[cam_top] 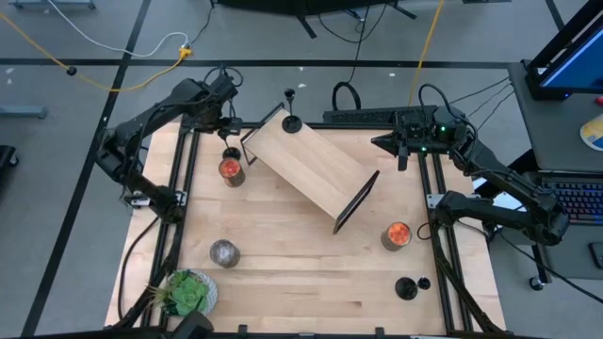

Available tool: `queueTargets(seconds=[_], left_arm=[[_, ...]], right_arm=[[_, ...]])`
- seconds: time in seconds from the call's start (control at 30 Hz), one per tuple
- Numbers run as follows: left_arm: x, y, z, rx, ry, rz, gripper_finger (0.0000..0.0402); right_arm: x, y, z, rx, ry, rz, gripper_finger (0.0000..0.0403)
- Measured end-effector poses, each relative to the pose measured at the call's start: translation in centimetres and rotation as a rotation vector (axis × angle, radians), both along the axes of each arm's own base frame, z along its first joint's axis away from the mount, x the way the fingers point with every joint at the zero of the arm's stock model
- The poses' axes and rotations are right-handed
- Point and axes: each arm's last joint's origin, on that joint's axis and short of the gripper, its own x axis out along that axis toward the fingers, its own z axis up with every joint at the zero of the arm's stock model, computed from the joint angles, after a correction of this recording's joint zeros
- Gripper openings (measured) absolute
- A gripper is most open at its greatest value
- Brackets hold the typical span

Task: Pick & Place candle stick holders
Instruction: Put the top black candle holder on the shelf

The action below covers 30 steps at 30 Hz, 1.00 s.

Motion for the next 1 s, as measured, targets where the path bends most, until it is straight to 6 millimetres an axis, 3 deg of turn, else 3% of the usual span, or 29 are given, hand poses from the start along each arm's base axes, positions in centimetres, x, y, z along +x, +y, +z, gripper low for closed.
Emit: queueTargets(seconds=[0.57,1.0], left_arm=[[0.9,1.1,-2.0,-0.07,0.043,-0.053,0.0205],[1.2,1.3,-2.0,-0.053,0.029,-0.074,0.0036]], right_arm=[[0.0,0.0,0.0,0.0,0.0,0.0,0.0],[0.0,0.0,0.0,0.003,0.0,0.0,0.0]])
